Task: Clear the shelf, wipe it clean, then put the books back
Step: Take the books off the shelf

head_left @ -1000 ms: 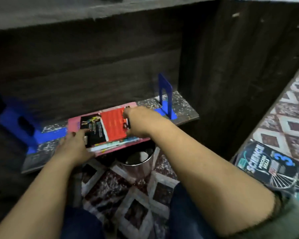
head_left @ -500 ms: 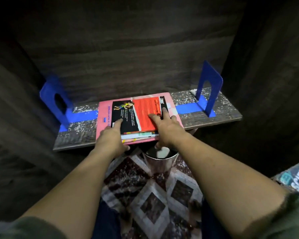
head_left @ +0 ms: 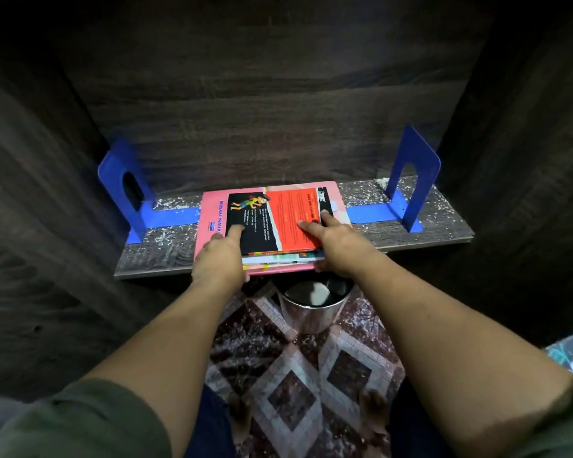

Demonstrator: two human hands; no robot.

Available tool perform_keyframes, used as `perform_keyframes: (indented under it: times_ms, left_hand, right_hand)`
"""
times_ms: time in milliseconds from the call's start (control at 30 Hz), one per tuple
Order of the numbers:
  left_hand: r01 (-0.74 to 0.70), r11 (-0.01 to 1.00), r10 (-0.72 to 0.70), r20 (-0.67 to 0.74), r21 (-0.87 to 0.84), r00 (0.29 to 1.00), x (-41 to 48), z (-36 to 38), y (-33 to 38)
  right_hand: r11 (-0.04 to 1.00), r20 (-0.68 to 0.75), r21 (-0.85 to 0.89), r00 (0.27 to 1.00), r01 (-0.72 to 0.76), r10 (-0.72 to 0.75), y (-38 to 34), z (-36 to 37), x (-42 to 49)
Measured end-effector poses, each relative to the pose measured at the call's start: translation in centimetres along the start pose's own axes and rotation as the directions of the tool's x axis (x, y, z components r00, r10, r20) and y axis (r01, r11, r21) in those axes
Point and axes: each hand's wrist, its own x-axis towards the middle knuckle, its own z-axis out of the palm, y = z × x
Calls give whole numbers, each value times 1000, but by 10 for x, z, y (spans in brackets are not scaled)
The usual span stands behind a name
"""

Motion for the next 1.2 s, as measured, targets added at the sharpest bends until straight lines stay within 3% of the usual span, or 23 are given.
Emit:
perform_keyframes:
  times_ms: [133, 300, 467, 600, 700, 833, 1000, 1200]
  left_hand:
    - [-6, 999, 7, 19, -54, 1000, 5, -1, -3]
    - [-32, 998, 32, 15, -48, 999, 6, -3, -5]
    - [-79, 985, 79, 10, 151, 997, 1, 2, -3]
    - [-65, 978, 76, -50, 200, 996, 4, 5, -2]
    - [-41, 966, 74, -121, 257, 990, 2, 11, 6]
    - [-82, 928, 174, -227, 364, 958, 4, 20, 12]
    - [-125, 968, 159, -148, 216, 976, 8, 10, 7]
    - [-145, 988, 146, 16, -58, 989, 11, -3, 2]
  right_hand:
    - [997, 54, 77, 998, 28, -32, 4, -9, 2]
    - [977, -23, 206, 999, 52, -48, 10, -20, -1]
    - [999, -50, -33, 999, 0, -2, 7, -4, 0]
    - [992, -130, -93, 987, 85, -97, 2, 6, 0]
    - [976, -103, -183, 985, 115, -136, -2, 12, -3]
    - [971, -97, -213, 986, 113, -136, -11, 20, -2]
    - [990, -66, -51, 989, 129, -132, -4, 4, 9]
    - [989, 12, 6, 989, 150, -150, -1, 0, 10]
